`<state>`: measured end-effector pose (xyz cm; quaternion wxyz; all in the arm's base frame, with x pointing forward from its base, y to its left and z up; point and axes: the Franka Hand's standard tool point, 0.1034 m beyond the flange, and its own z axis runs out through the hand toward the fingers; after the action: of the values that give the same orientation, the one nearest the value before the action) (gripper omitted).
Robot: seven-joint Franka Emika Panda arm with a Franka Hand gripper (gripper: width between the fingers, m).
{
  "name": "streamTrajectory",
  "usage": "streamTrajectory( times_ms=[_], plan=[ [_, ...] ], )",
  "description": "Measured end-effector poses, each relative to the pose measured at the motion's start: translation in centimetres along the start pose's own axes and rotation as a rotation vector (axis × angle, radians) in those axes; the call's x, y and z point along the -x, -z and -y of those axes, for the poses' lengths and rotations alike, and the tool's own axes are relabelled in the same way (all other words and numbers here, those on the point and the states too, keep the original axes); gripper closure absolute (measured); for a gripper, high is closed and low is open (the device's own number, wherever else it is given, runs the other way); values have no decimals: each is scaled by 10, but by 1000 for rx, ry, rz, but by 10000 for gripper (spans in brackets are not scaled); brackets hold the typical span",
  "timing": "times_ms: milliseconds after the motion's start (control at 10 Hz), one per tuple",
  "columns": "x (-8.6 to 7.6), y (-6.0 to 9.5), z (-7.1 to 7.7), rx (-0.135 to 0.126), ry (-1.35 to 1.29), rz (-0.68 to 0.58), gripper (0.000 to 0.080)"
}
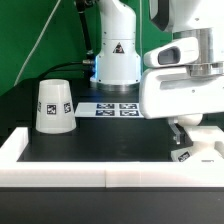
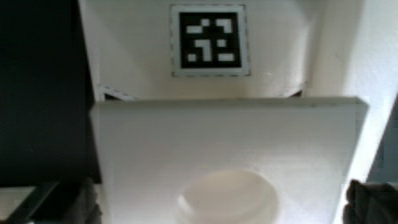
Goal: Assemble lamp
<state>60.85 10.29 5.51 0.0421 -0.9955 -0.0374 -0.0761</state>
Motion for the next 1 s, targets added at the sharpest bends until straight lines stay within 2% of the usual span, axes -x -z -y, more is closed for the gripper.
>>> streamTrajectory(
  times_ms=[300, 500, 700, 800, 1000],
  plan=[
    [29, 33, 2, 7, 41, 10, 101],
    [64, 53, 14, 8, 75, 10, 101],
    [95, 50, 37, 7, 141, -3, 101],
    [108, 48, 41, 7, 164, 7, 101],
    [107, 47, 40, 7, 162, 7, 101]
  ],
)
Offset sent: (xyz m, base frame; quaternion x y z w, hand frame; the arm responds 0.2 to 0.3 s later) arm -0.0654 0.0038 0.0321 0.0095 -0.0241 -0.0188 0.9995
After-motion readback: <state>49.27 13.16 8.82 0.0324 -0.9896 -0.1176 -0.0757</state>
